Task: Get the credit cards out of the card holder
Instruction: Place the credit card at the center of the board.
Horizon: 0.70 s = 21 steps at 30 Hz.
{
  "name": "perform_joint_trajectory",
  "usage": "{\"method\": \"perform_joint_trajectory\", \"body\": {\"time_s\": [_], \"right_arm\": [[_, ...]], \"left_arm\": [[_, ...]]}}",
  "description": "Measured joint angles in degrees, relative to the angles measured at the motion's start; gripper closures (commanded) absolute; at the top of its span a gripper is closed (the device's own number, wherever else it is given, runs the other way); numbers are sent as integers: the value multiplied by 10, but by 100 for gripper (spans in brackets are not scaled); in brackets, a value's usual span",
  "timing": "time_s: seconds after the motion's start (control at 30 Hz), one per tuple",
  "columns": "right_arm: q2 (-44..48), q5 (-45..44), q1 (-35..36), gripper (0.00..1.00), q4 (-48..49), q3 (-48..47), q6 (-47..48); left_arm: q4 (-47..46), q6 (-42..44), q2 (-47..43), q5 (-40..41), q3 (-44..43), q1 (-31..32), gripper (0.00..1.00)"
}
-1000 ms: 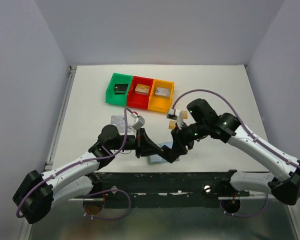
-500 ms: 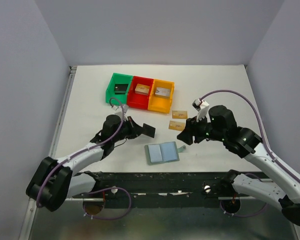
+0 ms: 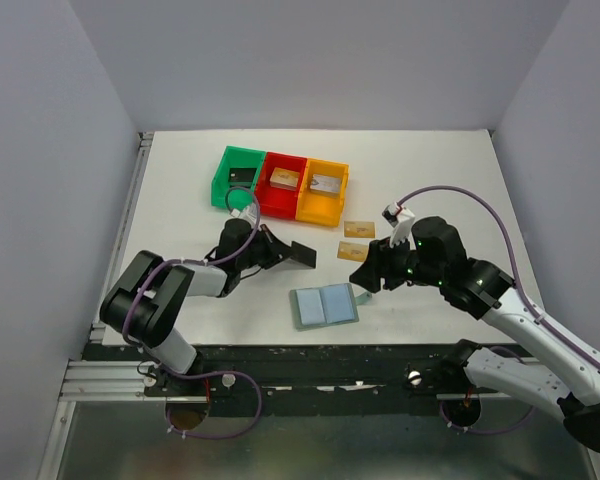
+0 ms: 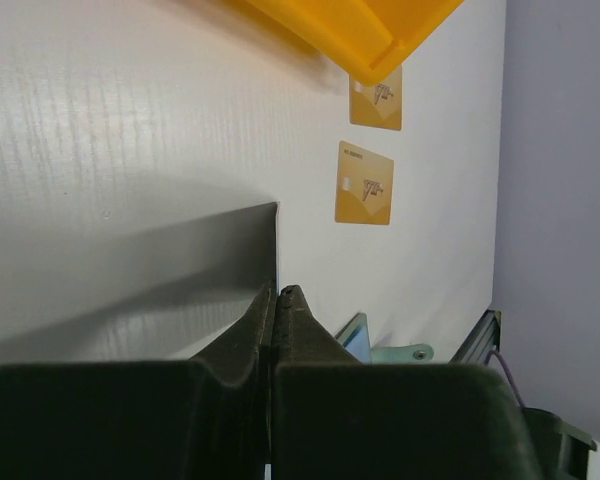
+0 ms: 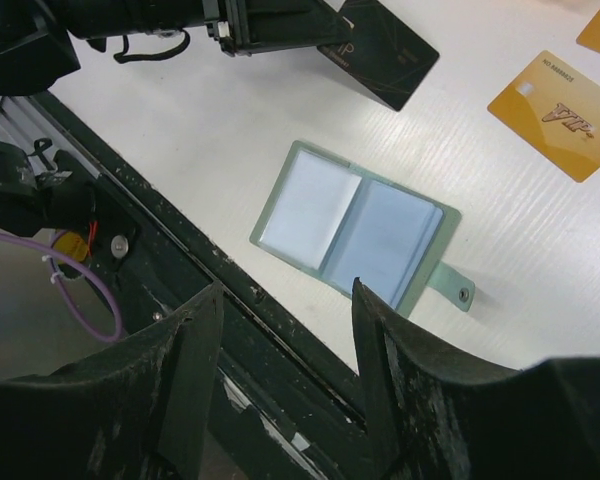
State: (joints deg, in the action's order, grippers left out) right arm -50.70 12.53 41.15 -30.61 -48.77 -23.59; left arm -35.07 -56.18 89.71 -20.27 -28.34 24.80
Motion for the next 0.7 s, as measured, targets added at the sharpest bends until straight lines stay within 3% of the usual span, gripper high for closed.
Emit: {"method": "perform_joint_trajectory", "body": {"time_s": [0.23,0.4,0.67,0.7], "right_arm": [[1,5,0,38,10,10,0],[1,6,0,38,11,13,0],[-2,6,0,37,10,14,1],[-3,5,0,37,10,14,1]], "left_arm": [[-80,-30,65,-35,-7,-7,87],[-103,-43,86,-50,-9,-19,63],[-77,-23,77,-60,-9,-32,44],[-74,-21,72,-60,-9,-34,36]]}}
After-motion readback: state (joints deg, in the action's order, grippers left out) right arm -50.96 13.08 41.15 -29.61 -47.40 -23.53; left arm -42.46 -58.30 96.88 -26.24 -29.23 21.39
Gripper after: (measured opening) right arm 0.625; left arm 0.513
